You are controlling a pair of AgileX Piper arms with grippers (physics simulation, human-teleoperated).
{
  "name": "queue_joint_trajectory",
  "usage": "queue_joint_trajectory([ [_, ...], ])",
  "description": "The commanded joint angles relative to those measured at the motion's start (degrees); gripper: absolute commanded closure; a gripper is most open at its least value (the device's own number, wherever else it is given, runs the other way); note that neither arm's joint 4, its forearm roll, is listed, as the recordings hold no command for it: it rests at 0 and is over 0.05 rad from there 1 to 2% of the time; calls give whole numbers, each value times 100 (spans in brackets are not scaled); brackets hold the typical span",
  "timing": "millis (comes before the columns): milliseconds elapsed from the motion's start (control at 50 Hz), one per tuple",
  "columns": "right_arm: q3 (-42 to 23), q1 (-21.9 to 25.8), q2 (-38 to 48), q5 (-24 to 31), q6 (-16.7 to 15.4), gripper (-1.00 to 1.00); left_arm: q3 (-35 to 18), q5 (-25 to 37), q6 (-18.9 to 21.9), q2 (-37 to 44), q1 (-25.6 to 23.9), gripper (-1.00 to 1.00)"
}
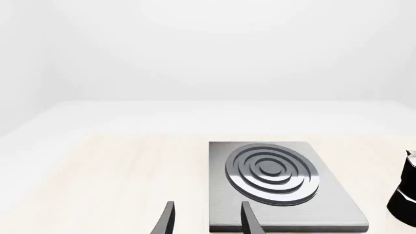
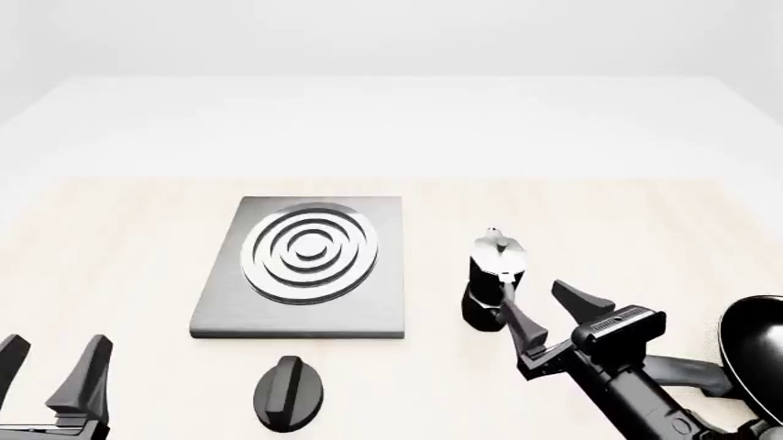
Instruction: Put the moka pot on the stove.
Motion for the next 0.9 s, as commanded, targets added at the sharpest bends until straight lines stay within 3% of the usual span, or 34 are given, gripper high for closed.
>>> queue_joint_trajectory([
  [20, -95, 24, 231, -83, 55, -100, 0, 0, 1, 0, 0, -100],
  [900, -417, 86, 1106, -272, 279, -100, 0, 0, 1, 1, -1, -100],
])
